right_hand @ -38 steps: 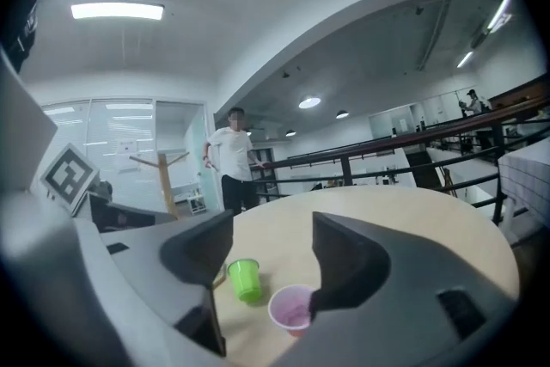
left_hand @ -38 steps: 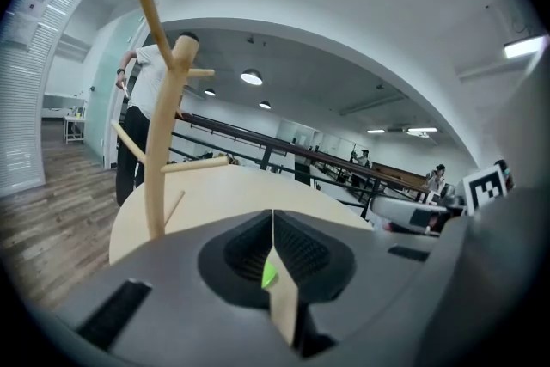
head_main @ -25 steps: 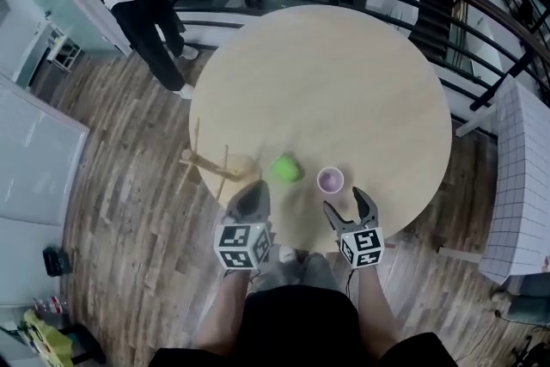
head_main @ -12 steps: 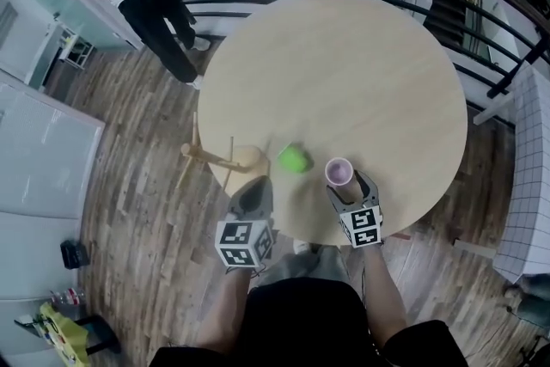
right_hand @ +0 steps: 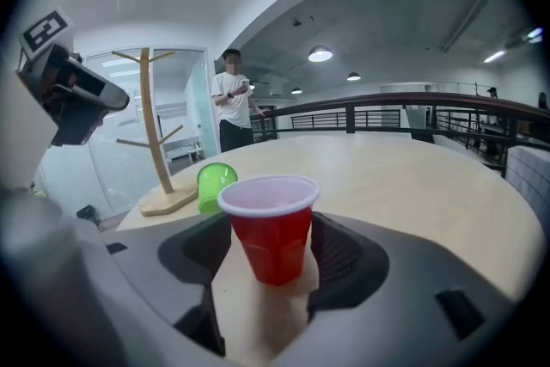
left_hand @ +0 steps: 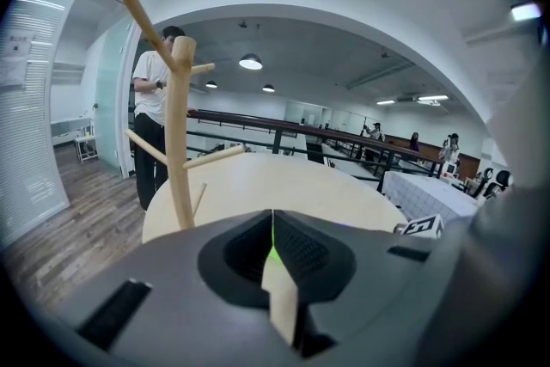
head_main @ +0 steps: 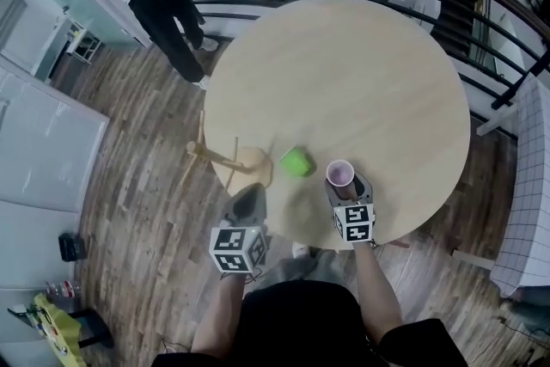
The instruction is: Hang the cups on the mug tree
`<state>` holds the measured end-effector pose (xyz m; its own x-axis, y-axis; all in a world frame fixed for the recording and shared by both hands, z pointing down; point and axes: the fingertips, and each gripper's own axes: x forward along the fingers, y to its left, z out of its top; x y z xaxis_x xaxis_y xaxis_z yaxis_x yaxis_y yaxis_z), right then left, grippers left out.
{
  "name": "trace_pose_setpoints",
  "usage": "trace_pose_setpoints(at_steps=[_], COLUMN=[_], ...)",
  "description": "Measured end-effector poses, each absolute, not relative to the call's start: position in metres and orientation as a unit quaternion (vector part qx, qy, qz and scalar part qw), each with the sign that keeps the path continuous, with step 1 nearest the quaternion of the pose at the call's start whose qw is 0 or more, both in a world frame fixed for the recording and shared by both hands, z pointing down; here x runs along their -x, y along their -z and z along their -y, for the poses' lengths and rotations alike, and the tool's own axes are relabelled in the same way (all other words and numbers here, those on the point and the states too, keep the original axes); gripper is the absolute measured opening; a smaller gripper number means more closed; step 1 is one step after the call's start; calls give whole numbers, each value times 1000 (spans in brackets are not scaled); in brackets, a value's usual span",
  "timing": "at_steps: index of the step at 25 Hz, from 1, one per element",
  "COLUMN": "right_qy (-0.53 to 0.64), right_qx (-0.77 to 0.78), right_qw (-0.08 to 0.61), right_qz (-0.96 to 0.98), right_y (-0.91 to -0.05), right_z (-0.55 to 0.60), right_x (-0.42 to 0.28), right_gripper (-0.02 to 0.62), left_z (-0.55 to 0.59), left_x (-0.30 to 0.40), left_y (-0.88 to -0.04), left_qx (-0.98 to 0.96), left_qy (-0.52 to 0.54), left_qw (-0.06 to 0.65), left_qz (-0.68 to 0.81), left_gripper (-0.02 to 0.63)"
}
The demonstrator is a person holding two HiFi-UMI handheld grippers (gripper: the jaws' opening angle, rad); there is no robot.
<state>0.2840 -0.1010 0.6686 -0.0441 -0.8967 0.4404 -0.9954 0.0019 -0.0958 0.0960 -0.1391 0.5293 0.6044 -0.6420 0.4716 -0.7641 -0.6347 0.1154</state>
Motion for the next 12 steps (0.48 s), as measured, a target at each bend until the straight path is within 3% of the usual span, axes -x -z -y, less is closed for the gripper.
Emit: trace_pose_setpoints(at_steps=[7, 12], right_qy=[-127, -50], right_qx=[-679, -663], right_qw=[123, 167], right_qz=[713, 728], right_y=[-602, -557], right_z=[110, 113], right_x=[-278, -267], right_gripper=[295, 295], left_z=[146, 142], left_x=[-79, -77], left_y=[-530, -537], left_qx=[-871, -870], left_qy=[-183, -173], left_qw=[173, 191], left_qz=[421, 420], left_gripper=[14, 14])
